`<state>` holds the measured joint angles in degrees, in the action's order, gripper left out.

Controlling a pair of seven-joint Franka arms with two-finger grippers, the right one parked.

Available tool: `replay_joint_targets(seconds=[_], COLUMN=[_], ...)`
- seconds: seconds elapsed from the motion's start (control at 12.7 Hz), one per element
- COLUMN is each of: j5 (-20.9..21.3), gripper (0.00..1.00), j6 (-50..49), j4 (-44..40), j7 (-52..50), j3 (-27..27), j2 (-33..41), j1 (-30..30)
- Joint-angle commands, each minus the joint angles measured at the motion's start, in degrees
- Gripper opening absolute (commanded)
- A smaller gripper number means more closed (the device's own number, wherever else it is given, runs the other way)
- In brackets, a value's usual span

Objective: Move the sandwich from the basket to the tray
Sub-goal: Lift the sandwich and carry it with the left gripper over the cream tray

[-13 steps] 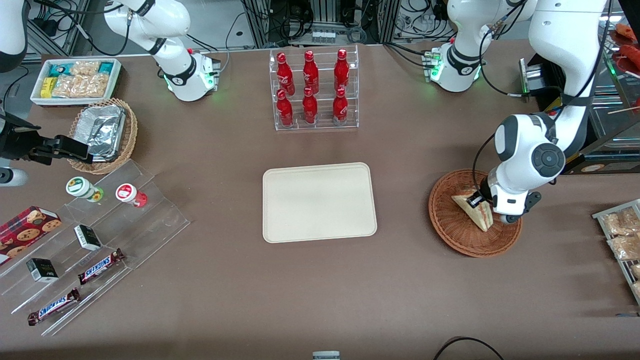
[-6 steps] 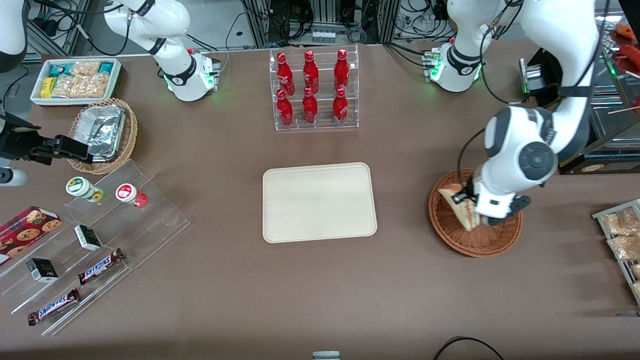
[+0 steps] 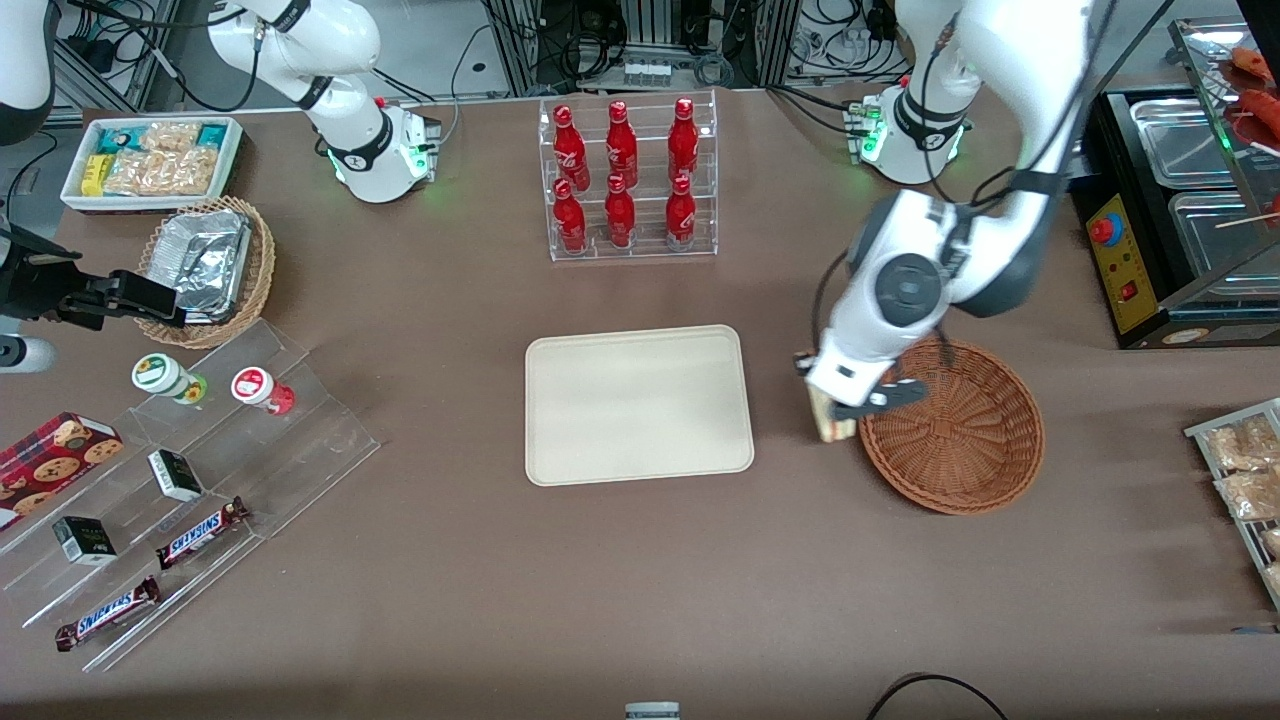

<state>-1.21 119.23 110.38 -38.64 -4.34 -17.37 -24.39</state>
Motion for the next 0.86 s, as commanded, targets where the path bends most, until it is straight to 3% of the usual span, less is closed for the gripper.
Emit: replay_joint_targets(seconds=[0.0,0.79], j5=[0.51,-2.57], gripper=[0.00,0.00], j6=[-4.08,-5.68], j4=[-7.01,-32.14], j7=[0.84,-10.84], j3=[0.83,0.74], j2=[-4.68,-24.80], j1=[-4.78,-15.60])
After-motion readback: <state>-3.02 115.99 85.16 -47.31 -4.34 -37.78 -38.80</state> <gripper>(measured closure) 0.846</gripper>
